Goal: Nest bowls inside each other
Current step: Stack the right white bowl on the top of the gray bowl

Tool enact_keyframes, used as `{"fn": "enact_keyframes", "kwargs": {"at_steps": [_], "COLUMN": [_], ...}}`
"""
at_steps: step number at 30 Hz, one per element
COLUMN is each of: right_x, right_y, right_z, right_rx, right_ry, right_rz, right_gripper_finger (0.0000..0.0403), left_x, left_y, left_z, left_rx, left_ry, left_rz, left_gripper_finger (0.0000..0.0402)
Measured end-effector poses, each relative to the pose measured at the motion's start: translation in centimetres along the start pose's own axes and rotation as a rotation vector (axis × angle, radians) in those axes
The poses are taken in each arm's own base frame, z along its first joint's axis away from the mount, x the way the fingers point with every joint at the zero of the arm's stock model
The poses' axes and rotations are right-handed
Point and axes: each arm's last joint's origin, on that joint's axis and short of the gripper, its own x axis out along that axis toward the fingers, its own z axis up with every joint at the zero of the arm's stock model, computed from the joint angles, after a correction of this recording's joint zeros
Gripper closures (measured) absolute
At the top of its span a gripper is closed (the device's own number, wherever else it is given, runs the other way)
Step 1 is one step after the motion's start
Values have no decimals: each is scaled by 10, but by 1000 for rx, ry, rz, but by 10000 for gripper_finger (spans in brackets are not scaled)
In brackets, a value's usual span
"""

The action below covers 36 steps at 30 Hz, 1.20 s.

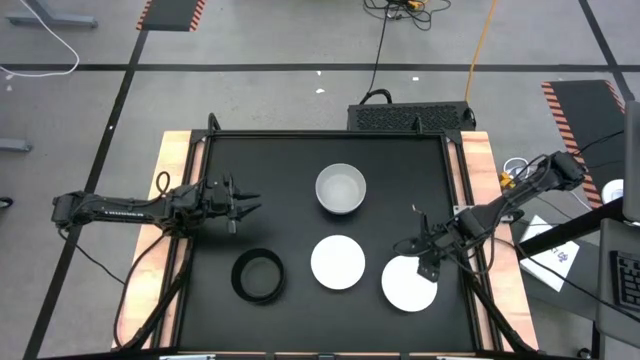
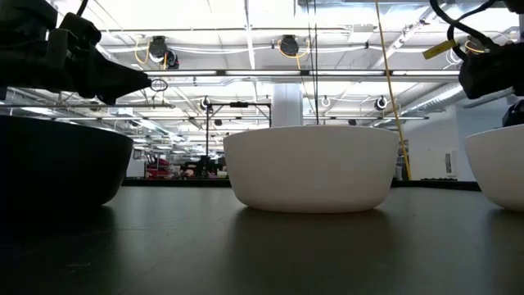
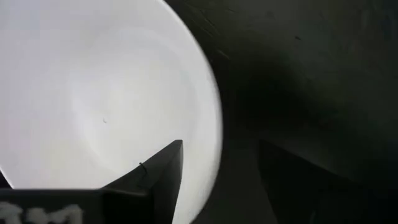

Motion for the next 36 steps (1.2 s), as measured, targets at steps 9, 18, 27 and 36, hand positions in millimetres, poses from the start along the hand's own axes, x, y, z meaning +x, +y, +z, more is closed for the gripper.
{"fn": "enact_keyframes", "kwargs": {"at_steps": [9, 18, 27, 36], "right_x": [5, 4, 3, 1], "right_y": [-2, -4, 1, 13], "right_z": [0, 4, 11, 13], "right_rx": [-38, -67, -157, -234], "right_ry": [-10, -48, -125, -196], "right_rz": [12, -11, 38, 140], "right_gripper_finger": [297, 394, 401, 402], "left_x": [0, 0, 0, 0], "left_y": [0, 0, 0, 0], "left_z": [0, 0, 0, 0], "left_rx": [-2, -3, -7, -7], "left_ry": [0, 0, 2, 2], "left_rz": [0, -6, -6, -7], "left_gripper_finger": [275, 275, 275, 275]}}
